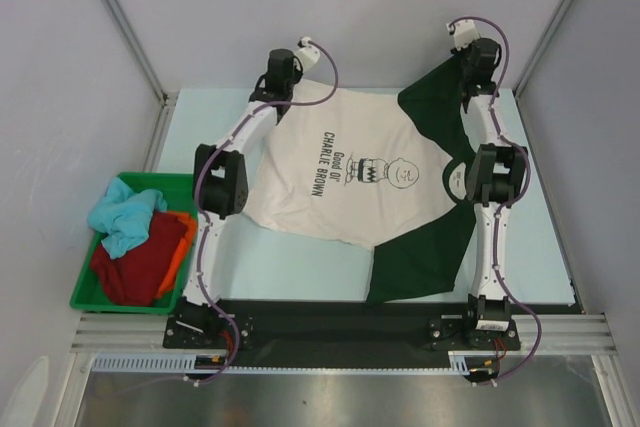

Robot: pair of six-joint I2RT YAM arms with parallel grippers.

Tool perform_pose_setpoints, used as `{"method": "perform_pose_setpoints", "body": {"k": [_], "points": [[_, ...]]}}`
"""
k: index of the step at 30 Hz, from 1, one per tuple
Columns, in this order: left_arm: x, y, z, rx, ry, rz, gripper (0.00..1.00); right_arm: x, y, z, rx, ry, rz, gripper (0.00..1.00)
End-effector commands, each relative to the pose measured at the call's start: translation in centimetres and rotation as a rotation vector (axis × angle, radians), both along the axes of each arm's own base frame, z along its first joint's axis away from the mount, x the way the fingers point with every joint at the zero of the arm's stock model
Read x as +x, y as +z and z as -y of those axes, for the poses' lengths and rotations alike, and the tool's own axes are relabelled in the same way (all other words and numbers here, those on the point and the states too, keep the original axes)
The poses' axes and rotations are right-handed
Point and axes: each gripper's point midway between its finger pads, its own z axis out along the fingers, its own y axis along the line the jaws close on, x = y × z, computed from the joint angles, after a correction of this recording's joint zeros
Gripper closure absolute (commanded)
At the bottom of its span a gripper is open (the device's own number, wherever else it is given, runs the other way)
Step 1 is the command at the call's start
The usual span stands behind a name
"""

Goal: Fold and stack the t-shirts
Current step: Flatten the tshirt out, then fold the tshirt

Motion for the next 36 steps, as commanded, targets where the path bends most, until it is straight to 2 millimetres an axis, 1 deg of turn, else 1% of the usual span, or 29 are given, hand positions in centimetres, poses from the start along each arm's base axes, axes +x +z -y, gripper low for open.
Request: {"method": "perform_pose_setpoints", "body": {"k": [1,2,4,5,6,8,11,13,14,16,19,20,21,22,23,24,25,26,27,28,29,30,31,32,33,34,35,36], "points": [[1.6,1.3,1.2,-0.002,-0.042,0.122,0.99,-2.1,8.2,1.5,-0.029,-0.034,0.109,1.00],[1.8,1.1,1.4,-0.005,-0.047,0.133,1.00,-2.2,7.4,1.5,-0.030,-0.033,0.087,1.00],[2.4,0.8,1.5,-0.021,-0.055,0.169,1.00,-2.4,7.2,1.7,-0.043,-0.034,0.076,1.00],[2.6,0.2,1.6,-0.028,-0.054,0.171,1.00,-2.4,7.0,1.7,-0.047,-0.033,0.067,1.00],[2.8,0.9,1.7,-0.046,-0.051,0.194,0.99,-2.4,6.6,1.7,-0.050,-0.029,0.057,1.00],[3.1,1.1,1.7,-0.063,-0.039,0.204,1.00,-2.6,6.6,1.6,-0.049,-0.026,0.050,1.00],[3.3,2.2,1.8,-0.080,-0.035,0.239,1.00,-2.6,6.2,1.6,-0.054,-0.026,0.043,1.00],[3.4,3.0,1.4,-0.078,-0.029,0.260,0.99,-2.5,6.3,1.7,-0.059,-0.027,0.048,1.00],[3.5,3.5,1.1,-0.083,-0.023,0.281,1.00,-2.3,5.7,1.7,-0.058,-0.027,0.041,1.00],[3.6,4.4,0.6,-0.089,-0.013,0.299,0.99,-2.3,6.2,1.8,-0.049,-0.032,0.045,1.00],[3.3,5.3,0.6,-0.094,-0.016,0.302,1.00,-2.6,6.4,1.5,-0.026,-0.029,0.035,1.00],[3.1,5.8,0.6,-0.099,-0.018,0.294,1.00,-2.7,6.3,1.4,-0.025,-0.027,0.027,1.00],[2.8,6.0,0.6,-0.105,-0.018,0.286,1.00,-3.1,7.2,1.3,-0.025,-0.023,0.030,1.00],[2.6,5.9,0.7,-0.107,-0.028,0.269,1.00,-3.3,7.2,1.2,-0.026,-0.020,0.024,1.00],[2.3,6.0,0.8,-0.108,-0.038,0.255,0.99,-3.6,6.5,1.1,-0.028,-0.015,0.001,1.00],[1.5,5.9,0.8,-0.103,-0.047,0.222,1.00,-3.9,6.4,1.0,-0.030,-0.002,-0.014,1.00],[1.0,5.8,1.0,-0.103,-0.071,0.206,0.99,-4.6,8.1,0.8,-0.031,0.005,0.001,1.00],[0.2,7.5,1.0,-0.106,-0.086,0.216,1.00,-5.1,6.7,0.7,-0.027,0.014,-0.040,1.00],[-0.5,5.6,1.0,-0.091,-0.098,0.167,1.00,-5.6,6.7,0.6,-0.026,0.017,-0.051,1.00],[-1.0,5.5,0.9,-0.087,-0.104,0.157,1.00,-6.6,8.8,0.3,-0.021,0.031,-0.027,1.00],[-1.7,6.8,0.8,-0.089,-0.108,0.170,0.99,-7.0,8.7,0.0,-0.018,0.047,-0.037,1.00],[-2.3,5.7,0.6,-0.083,-0.109,0.145,1.00,-7.6,7.7,-0.4,-0.012,0.062,-0.067,1.00],[-2.6,5.7,0.5,-0.082,-0.110,0.138,0.99,-8.5,9.0,-0.7,-0.006,0.068,-0.055,1.00],[-3.1,6.5,0.4,-0.086,-0.114,0.143,1.00,-9.0,9.3,-0.9,-0.006,0.073,-0.058,1.00],[-3.3,6.0,0.2,-0.089,-0.113,0.130,0.99,-9.5,9.3,-1.0,0.000,0.079,-0.067,1.00],[-3.5,6.2,0.2,-0.093,-0.112,0.129,1.00,-10.0,8.3,-1.4,0.007,0.086,-0.094,1.00],[-3.8,6.4,0.0,-0.097,-0.110,0.123,1.00,-10.7,9.5,-1.7,0.013,0.092,-0.083,1.00],[-4.0,6.4,0.2,-0.104,-0.117,0.115,0.99,-11.1,9.4,-1.9,0.017,0.096,-0.092,1.00]]}}
